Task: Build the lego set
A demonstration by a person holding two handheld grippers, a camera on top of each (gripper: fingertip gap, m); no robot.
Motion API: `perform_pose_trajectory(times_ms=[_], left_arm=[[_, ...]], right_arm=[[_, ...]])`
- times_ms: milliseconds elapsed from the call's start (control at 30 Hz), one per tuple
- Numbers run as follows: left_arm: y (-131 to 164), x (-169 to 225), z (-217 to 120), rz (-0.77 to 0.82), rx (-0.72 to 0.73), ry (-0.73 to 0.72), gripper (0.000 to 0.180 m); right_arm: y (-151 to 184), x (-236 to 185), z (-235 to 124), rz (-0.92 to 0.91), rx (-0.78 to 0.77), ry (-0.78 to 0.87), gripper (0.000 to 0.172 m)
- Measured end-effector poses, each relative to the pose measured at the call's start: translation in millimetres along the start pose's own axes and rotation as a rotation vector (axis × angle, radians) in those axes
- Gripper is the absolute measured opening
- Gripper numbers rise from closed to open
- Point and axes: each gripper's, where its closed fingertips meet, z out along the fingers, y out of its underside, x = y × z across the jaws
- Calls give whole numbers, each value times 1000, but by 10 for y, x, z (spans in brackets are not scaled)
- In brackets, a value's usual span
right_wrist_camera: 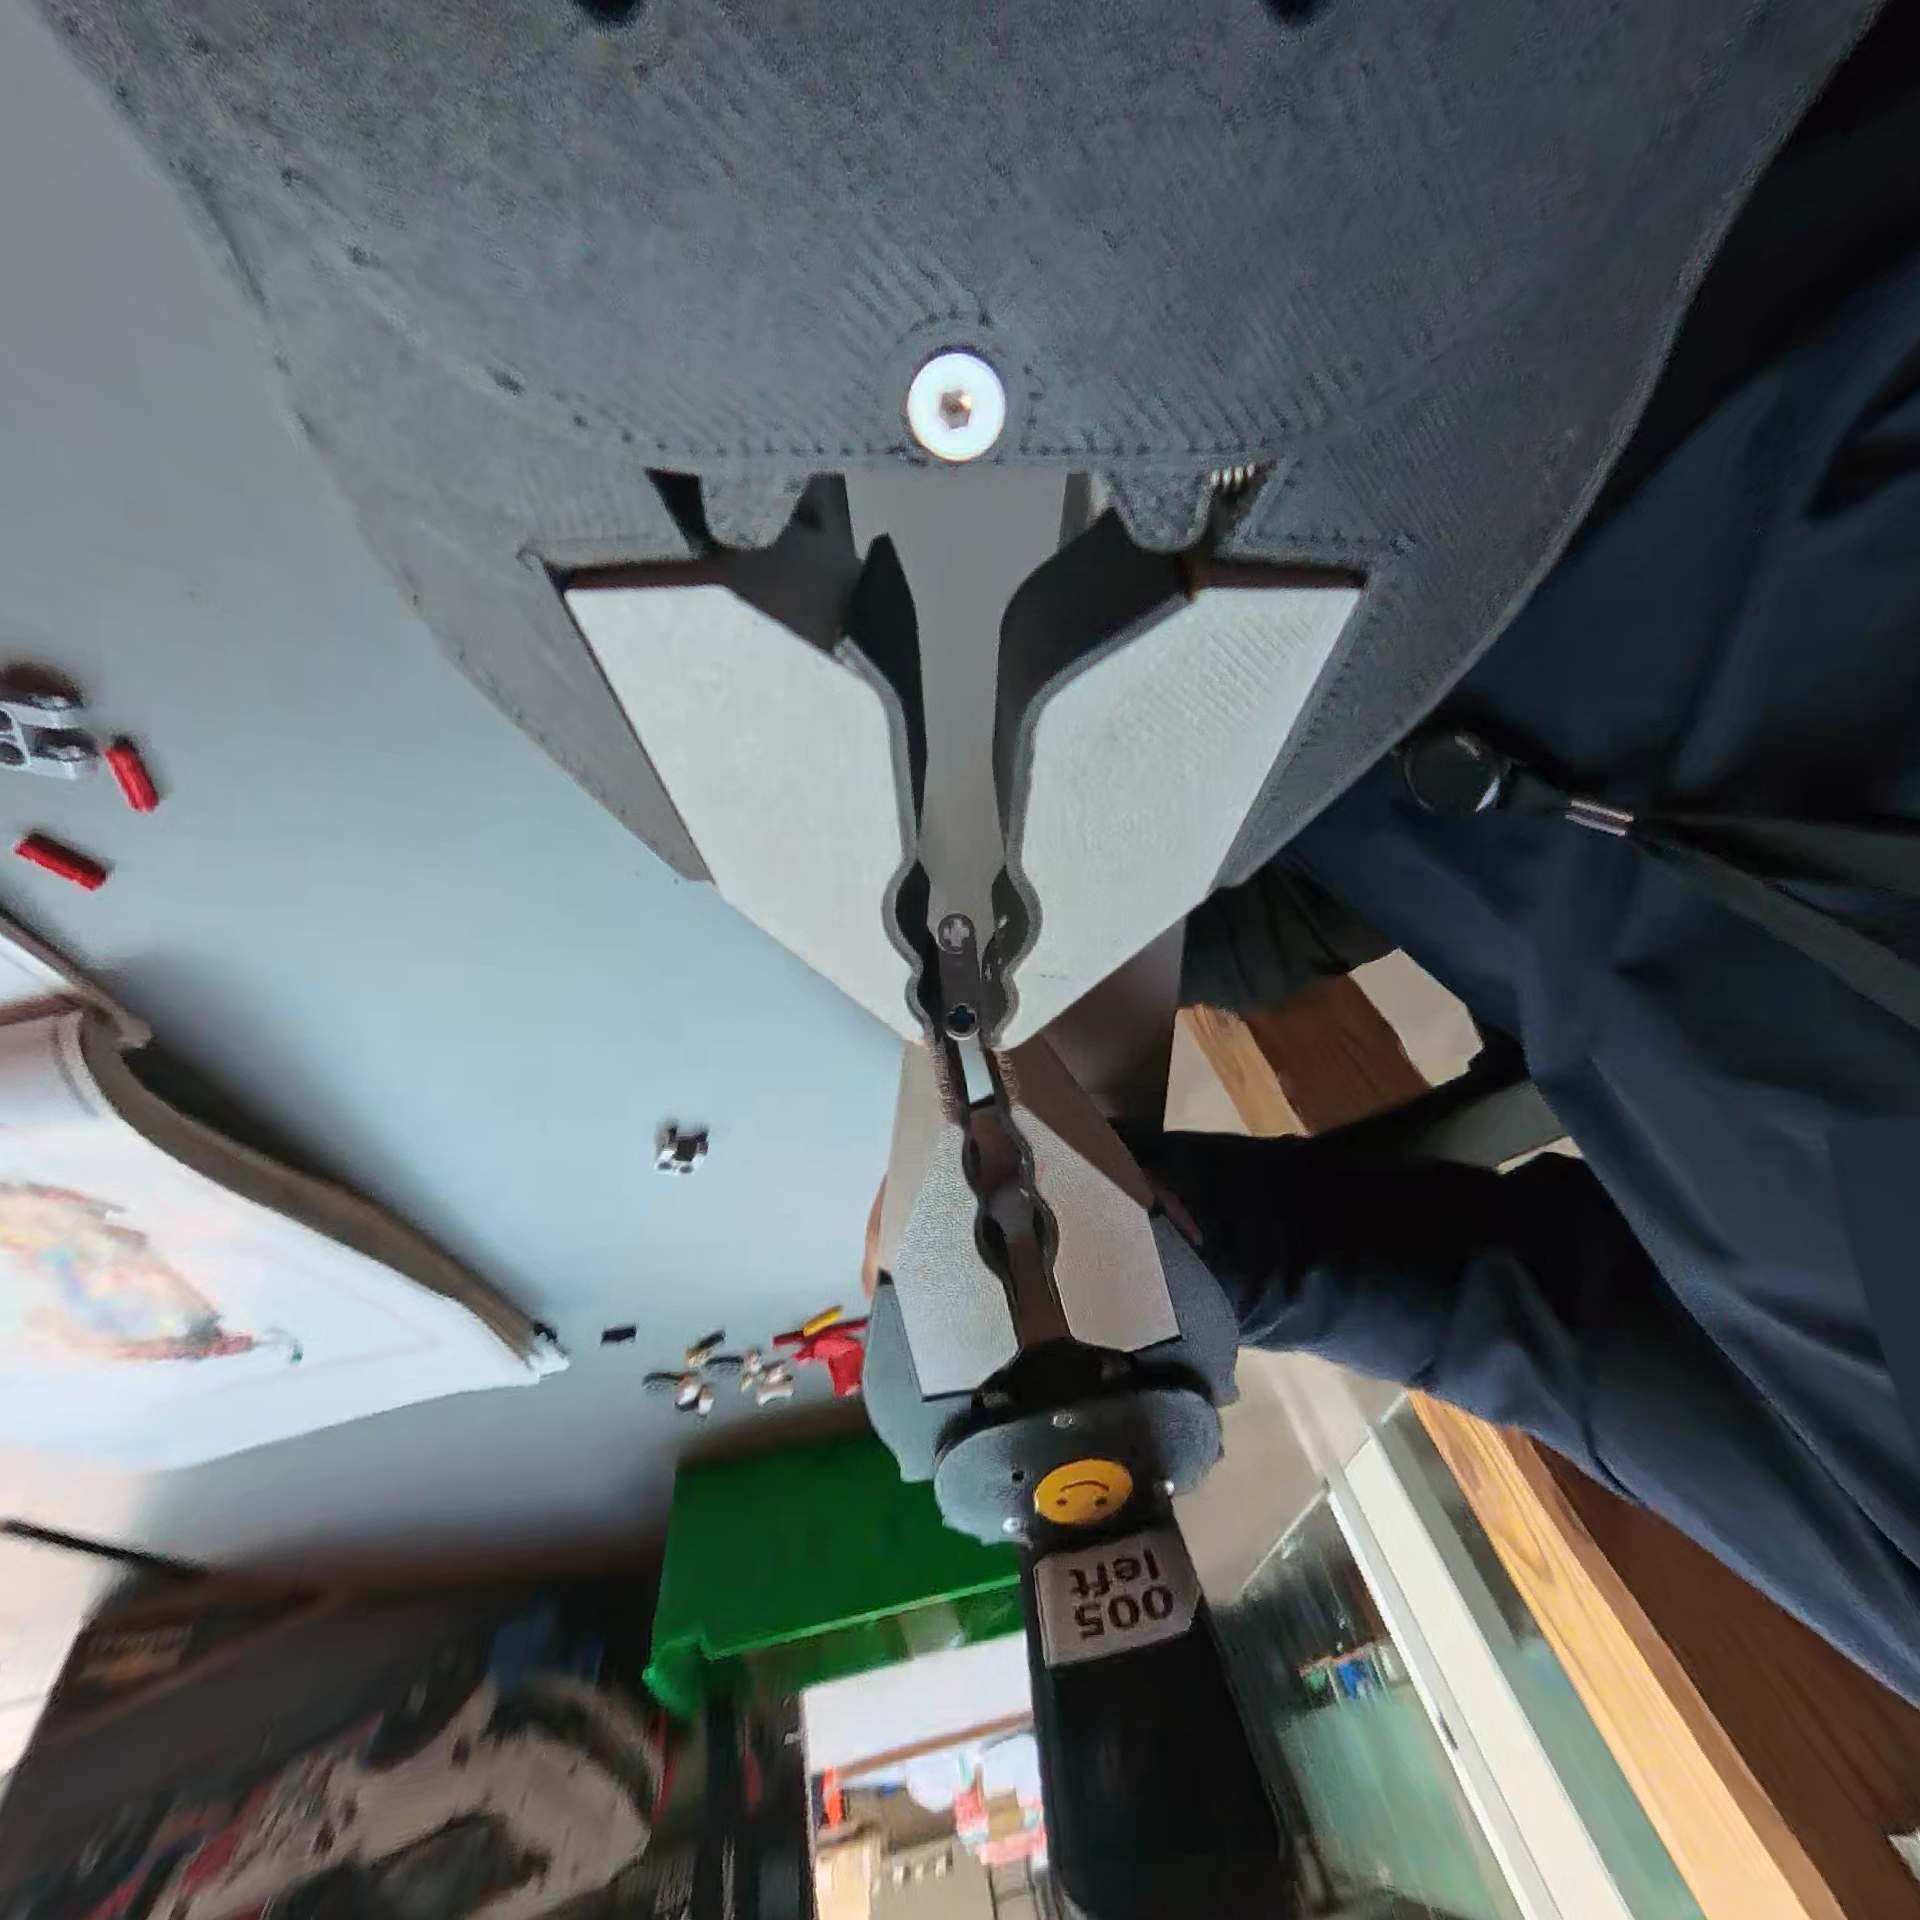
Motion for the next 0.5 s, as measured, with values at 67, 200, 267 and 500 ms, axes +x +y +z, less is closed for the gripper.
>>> perform_pose_trajectory(times_ms=[67, 200, 267, 500], left_arm=[[-32, -53, -15, 26, 21, -53, 2], [-86, -43, -21, 43, 46, -65, 2], [-89, -34, -21, 42, 45, -58, 2], [60, -149, -94, 91, -107, -86, 26]], right_arm=[[-35, 42, -2, -32, 34, 42, 4], [-79, 30, -31, -69, 19, 48, 4], [-82, 24, -31, -110, -11, 65, 4], [28, 92, -15, -218, -207, 102, 4]])
